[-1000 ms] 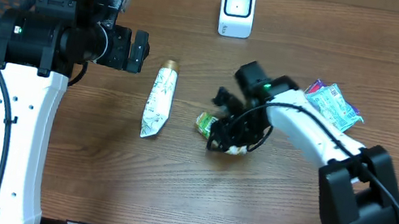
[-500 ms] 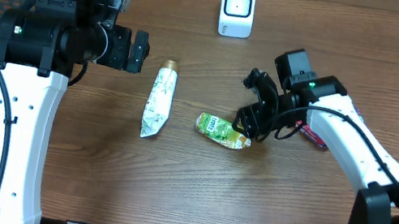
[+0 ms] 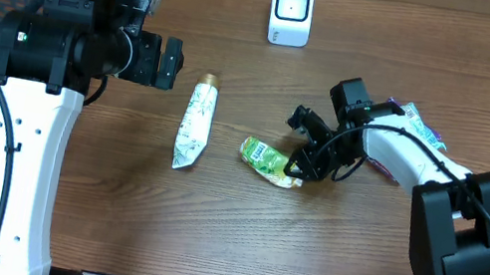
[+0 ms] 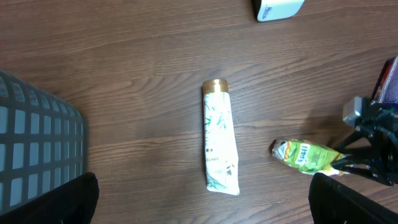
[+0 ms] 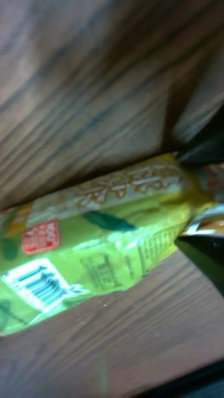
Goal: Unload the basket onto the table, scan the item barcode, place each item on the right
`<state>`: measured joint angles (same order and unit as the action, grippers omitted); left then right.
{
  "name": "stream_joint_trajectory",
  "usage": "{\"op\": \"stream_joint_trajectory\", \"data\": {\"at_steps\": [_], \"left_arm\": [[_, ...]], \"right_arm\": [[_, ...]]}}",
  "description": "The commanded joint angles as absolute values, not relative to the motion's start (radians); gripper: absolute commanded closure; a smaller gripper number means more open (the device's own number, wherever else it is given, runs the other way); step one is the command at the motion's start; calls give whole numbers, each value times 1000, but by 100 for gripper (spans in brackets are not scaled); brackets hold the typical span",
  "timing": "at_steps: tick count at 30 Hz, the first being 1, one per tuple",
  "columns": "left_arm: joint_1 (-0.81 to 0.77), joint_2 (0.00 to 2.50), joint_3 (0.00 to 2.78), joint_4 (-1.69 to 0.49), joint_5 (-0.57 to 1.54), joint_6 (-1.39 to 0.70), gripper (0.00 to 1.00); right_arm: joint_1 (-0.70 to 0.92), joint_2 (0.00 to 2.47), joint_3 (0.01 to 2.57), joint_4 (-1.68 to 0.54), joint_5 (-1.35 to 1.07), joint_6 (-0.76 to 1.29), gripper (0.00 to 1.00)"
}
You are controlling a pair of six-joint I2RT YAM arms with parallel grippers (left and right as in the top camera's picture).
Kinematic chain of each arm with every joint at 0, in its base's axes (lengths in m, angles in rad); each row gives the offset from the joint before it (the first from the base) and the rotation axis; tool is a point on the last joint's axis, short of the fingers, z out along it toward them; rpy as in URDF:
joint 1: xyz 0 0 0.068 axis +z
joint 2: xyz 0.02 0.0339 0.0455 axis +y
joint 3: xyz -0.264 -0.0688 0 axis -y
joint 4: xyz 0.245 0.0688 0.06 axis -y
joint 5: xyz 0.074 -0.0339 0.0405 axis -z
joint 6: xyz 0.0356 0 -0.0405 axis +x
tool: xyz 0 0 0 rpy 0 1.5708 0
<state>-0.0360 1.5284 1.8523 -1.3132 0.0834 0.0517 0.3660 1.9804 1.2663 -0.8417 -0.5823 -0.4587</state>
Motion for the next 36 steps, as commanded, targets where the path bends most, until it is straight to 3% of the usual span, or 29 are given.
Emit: {"op": "stream_joint_trajectory", "data": {"at_steps": [1, 6, 16, 27, 31, 36], "left_arm": [[-40, 1531, 1861, -1312, 94, 45, 1], [-40, 1531, 1861, -1312, 94, 45, 0], [-40, 1531, 1861, -1312, 94, 45, 0], [-40, 1531, 1861, -1312, 94, 45, 1], [-40, 1531, 1861, -1312, 94, 45, 0], [-40, 1531, 1861, -1312, 94, 45, 1]], "right_arm": [[364, 1995, 1263, -846, -654, -465, 69], [365, 1995, 1263, -847, -671, -361, 96], [365, 1985, 1265, -867, -749, -272, 96], [436, 1793, 1265, -805, -126, 201, 96], [509, 1721, 1265, -820, 27, 196, 96], [560, 1741, 1263, -820, 24, 14, 96]]}}
